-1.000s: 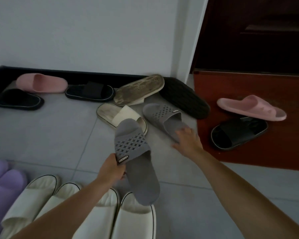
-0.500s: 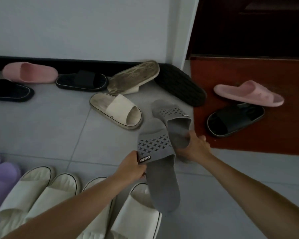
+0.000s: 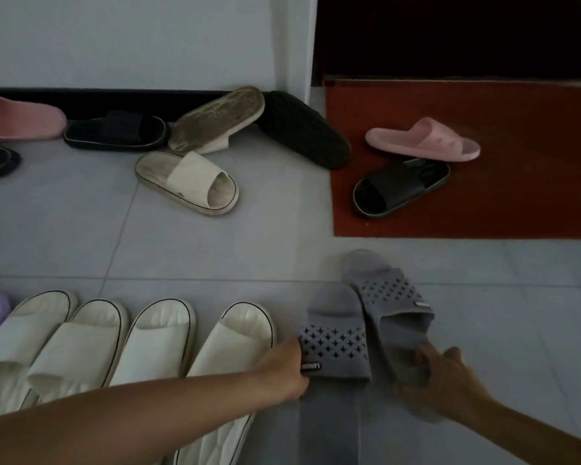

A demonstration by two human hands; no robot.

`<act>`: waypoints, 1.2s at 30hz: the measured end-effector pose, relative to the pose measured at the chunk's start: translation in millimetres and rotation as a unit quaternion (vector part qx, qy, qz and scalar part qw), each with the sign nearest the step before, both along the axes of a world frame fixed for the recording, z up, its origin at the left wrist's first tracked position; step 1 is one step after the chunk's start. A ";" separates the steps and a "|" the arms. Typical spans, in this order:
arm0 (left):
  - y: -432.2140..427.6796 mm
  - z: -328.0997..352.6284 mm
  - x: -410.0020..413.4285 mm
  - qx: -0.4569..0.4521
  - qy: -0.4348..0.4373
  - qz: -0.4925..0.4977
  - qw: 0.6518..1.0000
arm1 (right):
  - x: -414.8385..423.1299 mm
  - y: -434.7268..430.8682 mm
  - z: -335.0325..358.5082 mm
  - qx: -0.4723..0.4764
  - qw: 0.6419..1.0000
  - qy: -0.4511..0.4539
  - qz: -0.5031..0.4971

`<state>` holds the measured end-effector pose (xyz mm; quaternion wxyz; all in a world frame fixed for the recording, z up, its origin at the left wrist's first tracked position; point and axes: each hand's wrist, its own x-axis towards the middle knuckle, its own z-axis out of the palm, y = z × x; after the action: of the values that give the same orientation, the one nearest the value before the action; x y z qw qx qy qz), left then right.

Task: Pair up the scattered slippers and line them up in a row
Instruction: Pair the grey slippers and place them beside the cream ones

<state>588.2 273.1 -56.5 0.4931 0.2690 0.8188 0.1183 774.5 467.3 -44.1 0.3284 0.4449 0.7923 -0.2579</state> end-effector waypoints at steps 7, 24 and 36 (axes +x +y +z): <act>-14.3 5.1 -5.4 -0.034 0.095 -0.077 0.992 | 29.0 -46.2 -19.9 -0.053 0.993 -0.049 0.093; -19.4 13.2 -21.9 -0.051 0.105 0.016 0.993 | -14.7 36.6 -2.6 0.015 0.997 0.077 0.029; -23.3 20.0 -44.8 -0.122 -0.047 -0.084 0.988 | -24.5 -9.3 3.6 -0.100 0.991 0.069 0.059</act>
<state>543.4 249.8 -36.5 0.5680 0.2687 0.7778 -0.0122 750.0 458.1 -40.5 0.3308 0.3431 0.8082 -0.3460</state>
